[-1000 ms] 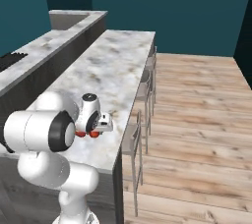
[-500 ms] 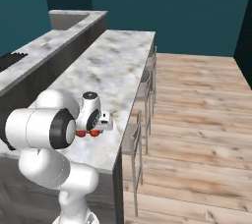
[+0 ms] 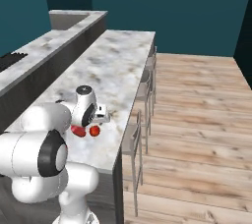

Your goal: Open the fridge, remove the apple, tomato, and steak, and place them on any counter.

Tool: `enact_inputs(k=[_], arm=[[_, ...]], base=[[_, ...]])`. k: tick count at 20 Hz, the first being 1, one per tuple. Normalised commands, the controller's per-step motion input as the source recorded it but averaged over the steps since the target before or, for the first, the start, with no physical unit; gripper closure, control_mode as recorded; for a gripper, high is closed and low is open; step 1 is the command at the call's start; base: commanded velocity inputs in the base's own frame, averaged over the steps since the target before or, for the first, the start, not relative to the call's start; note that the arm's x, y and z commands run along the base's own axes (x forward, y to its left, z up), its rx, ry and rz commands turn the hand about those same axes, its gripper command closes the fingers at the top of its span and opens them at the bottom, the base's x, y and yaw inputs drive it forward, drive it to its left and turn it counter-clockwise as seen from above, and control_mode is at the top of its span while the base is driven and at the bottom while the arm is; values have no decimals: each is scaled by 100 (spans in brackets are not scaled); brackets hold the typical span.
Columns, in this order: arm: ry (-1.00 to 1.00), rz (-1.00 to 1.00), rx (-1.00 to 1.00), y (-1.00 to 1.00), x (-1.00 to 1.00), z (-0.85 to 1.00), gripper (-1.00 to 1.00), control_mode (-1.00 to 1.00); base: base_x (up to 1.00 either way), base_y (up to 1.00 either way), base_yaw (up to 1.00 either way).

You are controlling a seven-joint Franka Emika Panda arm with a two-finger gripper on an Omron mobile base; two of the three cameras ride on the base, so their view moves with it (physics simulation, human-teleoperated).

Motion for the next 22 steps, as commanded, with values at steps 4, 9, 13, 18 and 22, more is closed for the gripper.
enact_inputs(k=[4, 9, 13, 18, 22], arm=[[-5, -5, 2, 0, -37, 100, -100, -100], [0, -5, 1, -2, -62, 100, -100, -100], [-3, -6, 0, -3, -79, 100, -100, -100], [-9, -4, 0, -12, -85, 100, -100, -100], [-15, -4, 0, -16, -99, 100, -100, -100]], base=[[0, 0, 0], [0, 0, 0], [0, 0, 0], [0, 0, 0], [0, 0, 0]])
